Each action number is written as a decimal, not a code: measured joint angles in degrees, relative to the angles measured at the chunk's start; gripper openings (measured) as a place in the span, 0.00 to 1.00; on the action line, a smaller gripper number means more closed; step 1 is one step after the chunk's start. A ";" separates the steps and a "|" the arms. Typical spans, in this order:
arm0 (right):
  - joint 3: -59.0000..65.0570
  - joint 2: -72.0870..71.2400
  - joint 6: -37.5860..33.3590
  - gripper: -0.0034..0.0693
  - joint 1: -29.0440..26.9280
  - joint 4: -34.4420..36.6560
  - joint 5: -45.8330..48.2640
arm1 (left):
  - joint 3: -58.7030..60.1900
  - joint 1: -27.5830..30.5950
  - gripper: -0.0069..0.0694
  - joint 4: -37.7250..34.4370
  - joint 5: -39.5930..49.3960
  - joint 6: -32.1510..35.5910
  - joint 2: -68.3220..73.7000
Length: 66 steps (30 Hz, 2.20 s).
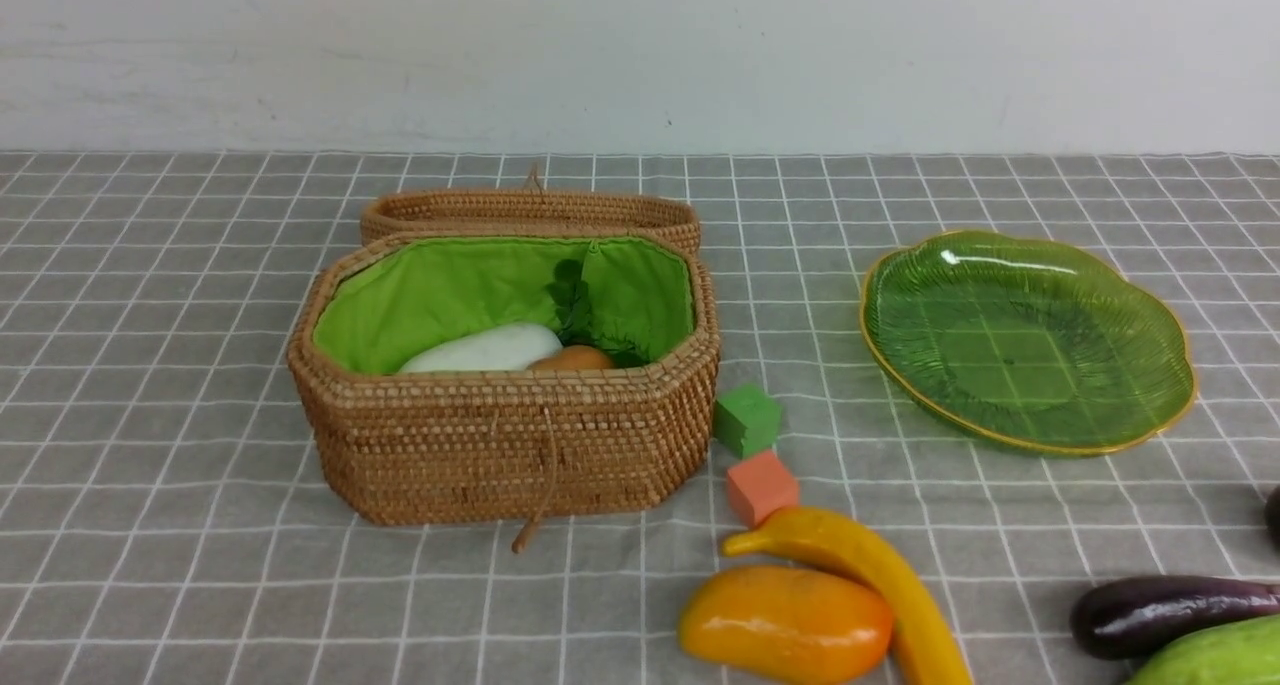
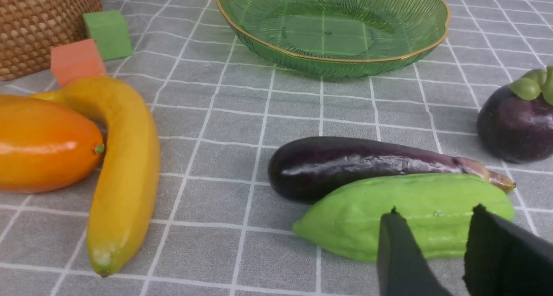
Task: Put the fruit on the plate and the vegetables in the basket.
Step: Use the right arm to grab a mango and put it into the right plate
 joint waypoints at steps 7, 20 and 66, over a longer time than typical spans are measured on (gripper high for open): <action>0.00 0.00 0.00 0.38 0.00 0.00 0.00 | 0.05 0.00 0.10 0.02 -0.19 0.00 0.00; 0.54 -0.04 0.00 0.38 0.00 4.57 -4.88 | 0.05 0.00 0.11 0.02 -0.19 0.00 0.00; -52.80 69.61 -43.14 0.57 10.39 40.55 27.55 | 0.05 0.00 0.17 0.27 -0.21 0.00 0.00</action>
